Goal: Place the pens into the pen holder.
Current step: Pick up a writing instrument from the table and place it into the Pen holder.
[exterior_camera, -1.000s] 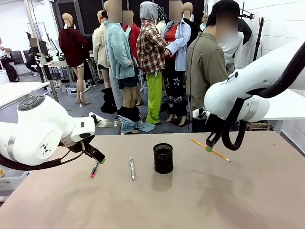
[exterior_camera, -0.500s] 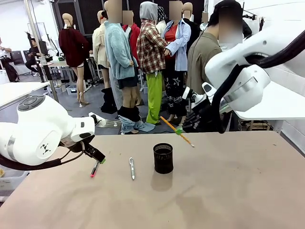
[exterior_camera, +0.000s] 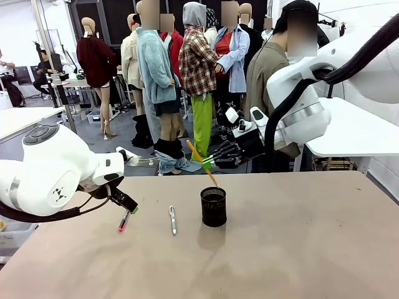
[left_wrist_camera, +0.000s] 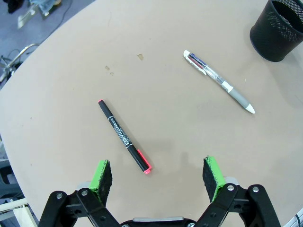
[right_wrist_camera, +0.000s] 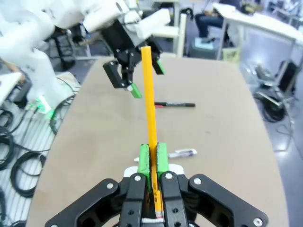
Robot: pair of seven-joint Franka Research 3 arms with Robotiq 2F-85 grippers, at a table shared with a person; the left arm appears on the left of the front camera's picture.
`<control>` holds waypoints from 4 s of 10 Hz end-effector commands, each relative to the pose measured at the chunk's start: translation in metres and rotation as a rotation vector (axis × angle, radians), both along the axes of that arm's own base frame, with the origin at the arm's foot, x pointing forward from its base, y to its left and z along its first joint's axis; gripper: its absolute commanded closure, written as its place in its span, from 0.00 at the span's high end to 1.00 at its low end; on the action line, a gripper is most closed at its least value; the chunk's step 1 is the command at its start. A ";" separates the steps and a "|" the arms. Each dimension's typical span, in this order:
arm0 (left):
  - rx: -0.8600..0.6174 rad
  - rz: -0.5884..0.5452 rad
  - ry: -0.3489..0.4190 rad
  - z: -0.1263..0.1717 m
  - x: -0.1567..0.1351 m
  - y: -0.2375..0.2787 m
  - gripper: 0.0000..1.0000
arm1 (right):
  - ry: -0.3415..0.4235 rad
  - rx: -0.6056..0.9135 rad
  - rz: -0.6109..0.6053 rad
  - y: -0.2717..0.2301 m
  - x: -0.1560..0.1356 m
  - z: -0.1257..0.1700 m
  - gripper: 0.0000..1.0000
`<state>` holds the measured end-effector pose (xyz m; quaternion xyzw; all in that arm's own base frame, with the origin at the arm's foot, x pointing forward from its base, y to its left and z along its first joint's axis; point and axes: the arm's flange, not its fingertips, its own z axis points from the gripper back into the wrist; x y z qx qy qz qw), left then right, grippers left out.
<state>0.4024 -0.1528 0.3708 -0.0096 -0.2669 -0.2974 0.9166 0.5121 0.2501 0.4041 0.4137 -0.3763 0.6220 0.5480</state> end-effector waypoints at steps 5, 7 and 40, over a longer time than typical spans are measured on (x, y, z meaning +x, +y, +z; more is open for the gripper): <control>-0.003 0.004 0.000 0.000 0.000 0.002 1.00 | 0.059 -0.005 0.034 0.023 0.023 -0.037 0.00; -0.003 0.004 0.000 0.000 0.000 0.002 1.00 | 0.073 -0.022 0.028 0.021 0.021 -0.050 0.00; 0.052 0.139 0.332 0.003 0.081 0.009 1.00 | 0.281 -0.720 -0.978 -0.224 -0.023 -0.051 0.81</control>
